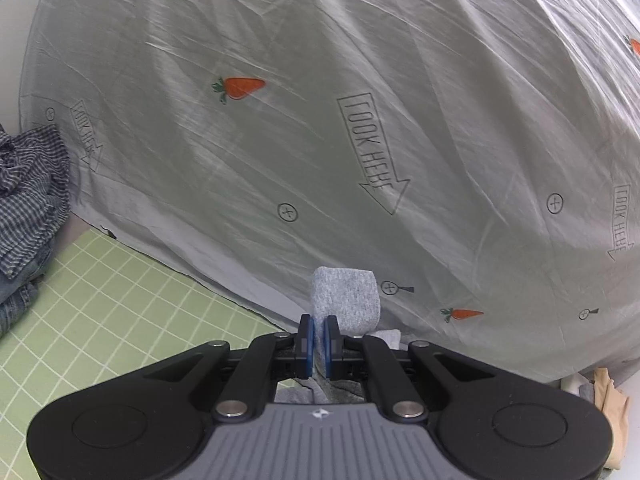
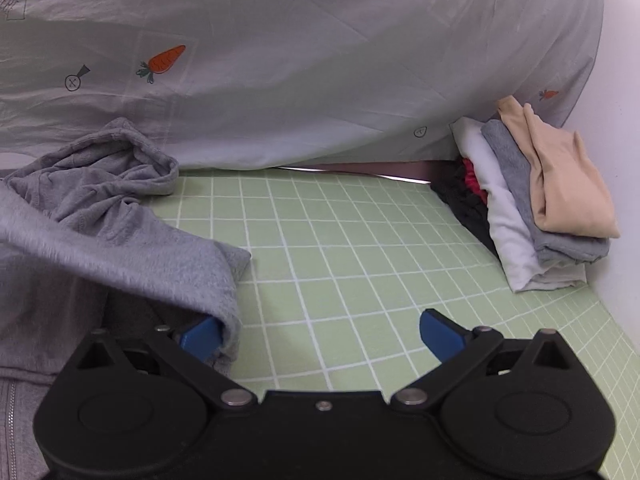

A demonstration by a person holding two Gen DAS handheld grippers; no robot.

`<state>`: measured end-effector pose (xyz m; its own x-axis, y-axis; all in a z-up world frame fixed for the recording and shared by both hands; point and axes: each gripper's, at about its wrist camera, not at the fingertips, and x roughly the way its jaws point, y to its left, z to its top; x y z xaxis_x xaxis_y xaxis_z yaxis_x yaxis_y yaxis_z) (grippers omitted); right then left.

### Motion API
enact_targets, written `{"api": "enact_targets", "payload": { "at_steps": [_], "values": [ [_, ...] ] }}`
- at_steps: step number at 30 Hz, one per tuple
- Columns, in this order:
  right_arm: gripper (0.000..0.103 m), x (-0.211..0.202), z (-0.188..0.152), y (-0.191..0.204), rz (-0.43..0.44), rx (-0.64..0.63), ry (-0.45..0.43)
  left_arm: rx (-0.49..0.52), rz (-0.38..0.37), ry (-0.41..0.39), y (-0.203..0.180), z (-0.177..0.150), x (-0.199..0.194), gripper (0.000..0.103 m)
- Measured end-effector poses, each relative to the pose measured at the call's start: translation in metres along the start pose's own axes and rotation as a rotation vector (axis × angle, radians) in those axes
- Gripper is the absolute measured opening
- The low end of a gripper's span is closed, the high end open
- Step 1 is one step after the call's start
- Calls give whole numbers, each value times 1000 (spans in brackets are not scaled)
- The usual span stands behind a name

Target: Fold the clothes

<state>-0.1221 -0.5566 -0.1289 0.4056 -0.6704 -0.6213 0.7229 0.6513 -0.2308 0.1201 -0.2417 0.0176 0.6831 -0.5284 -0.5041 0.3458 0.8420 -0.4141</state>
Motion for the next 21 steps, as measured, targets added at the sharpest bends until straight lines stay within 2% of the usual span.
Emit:
{"api": "enact_targets", "payload": {
  "at_steps": [2, 5, 9, 13, 15, 16, 18, 21],
  "values": [
    [103, -5, 0, 5, 20, -9, -11, 15, 49, -1, 11, 1, -1, 5],
    [103, -6, -7, 21, 64, -49, 25, 27, 131, 10, 32, -4, 2, 5],
    [103, -7, -19, 33, 99, -91, 82, -19, 242, 95, 70, -16, 17, 7],
    [103, -8, -23, 31, 82, -94, 100, -48, 358, 155, 98, -35, 28, 10],
    [103, -8, -22, 28, 61, -87, 102, -68, 383, 175, 108, -42, 29, 23],
    [103, -7, -22, 26, 51, -82, 103, -71, 380, 188, 110, -45, 30, 27],
    [103, -6, -20, 22, 34, -70, 109, -59, 358, 217, 113, -52, 31, 42],
    [103, -3, -19, 21, 21, -63, 124, 1, 319, 257, 107, -64, 37, 48]
  ]
}}
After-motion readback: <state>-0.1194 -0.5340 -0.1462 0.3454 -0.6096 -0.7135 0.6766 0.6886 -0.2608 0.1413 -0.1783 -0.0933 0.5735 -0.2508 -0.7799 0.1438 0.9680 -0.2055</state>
